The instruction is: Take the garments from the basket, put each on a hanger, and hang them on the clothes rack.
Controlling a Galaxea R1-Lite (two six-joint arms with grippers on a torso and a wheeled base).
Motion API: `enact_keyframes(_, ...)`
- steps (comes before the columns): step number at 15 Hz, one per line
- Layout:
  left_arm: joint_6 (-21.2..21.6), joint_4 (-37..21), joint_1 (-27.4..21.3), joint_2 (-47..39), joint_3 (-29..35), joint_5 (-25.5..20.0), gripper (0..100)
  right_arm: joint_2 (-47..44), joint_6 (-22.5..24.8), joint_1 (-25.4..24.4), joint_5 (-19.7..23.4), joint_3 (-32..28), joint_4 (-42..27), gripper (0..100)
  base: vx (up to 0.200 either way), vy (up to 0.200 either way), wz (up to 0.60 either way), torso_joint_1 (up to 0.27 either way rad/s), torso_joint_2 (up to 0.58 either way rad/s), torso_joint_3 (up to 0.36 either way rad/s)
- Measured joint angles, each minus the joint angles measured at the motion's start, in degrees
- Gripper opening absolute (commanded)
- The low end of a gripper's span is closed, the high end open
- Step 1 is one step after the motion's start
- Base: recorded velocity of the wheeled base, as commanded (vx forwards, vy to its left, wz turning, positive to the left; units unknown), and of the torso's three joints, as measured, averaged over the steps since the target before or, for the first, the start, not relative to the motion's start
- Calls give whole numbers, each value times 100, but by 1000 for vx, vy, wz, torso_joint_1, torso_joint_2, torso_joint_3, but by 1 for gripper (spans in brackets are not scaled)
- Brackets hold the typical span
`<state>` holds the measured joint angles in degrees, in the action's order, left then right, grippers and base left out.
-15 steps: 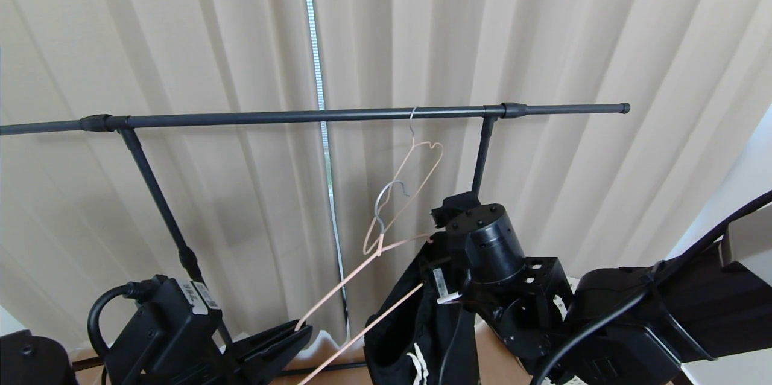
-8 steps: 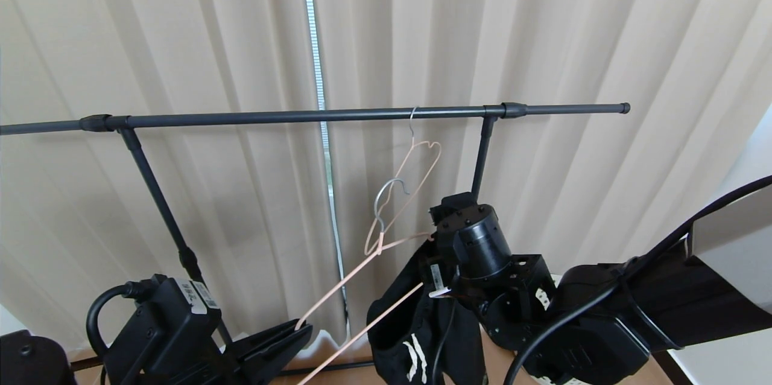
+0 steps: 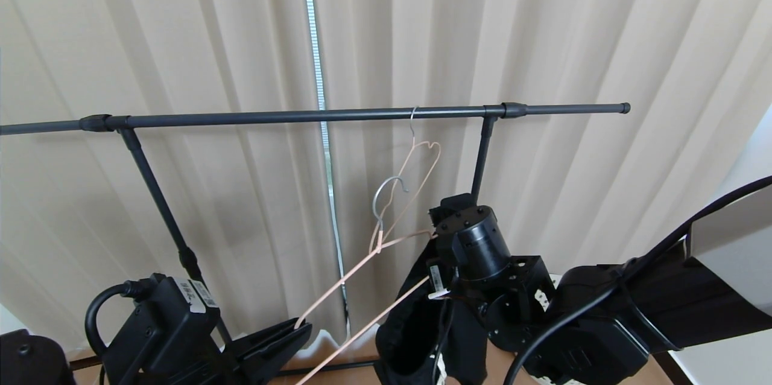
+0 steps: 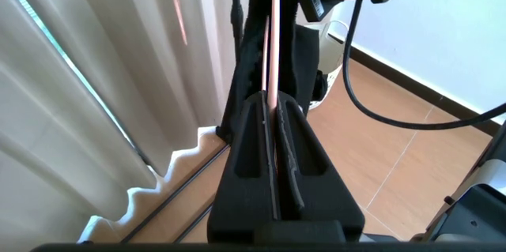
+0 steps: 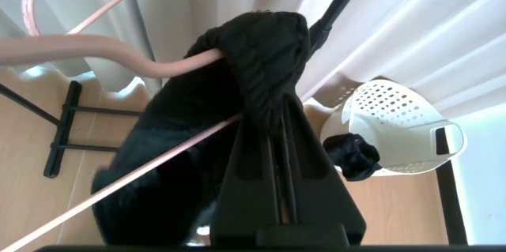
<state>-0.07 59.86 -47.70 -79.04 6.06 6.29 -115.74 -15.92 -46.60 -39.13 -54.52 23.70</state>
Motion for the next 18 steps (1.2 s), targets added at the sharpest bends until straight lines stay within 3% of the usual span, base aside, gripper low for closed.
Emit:
enact_keyframes(9, -2, 6, 49, -17, -9, 0, 0, 805, 9, -260, 0, 22, -510, 0, 0, 0, 0, 0, 0, 0)
enact_keyframes(18, 0, 756, 41, -133, -258, -9, 0, 1495, -50, -1014, 99, 162, -474, 0, 0, 0, 0, 0, 0, 0)
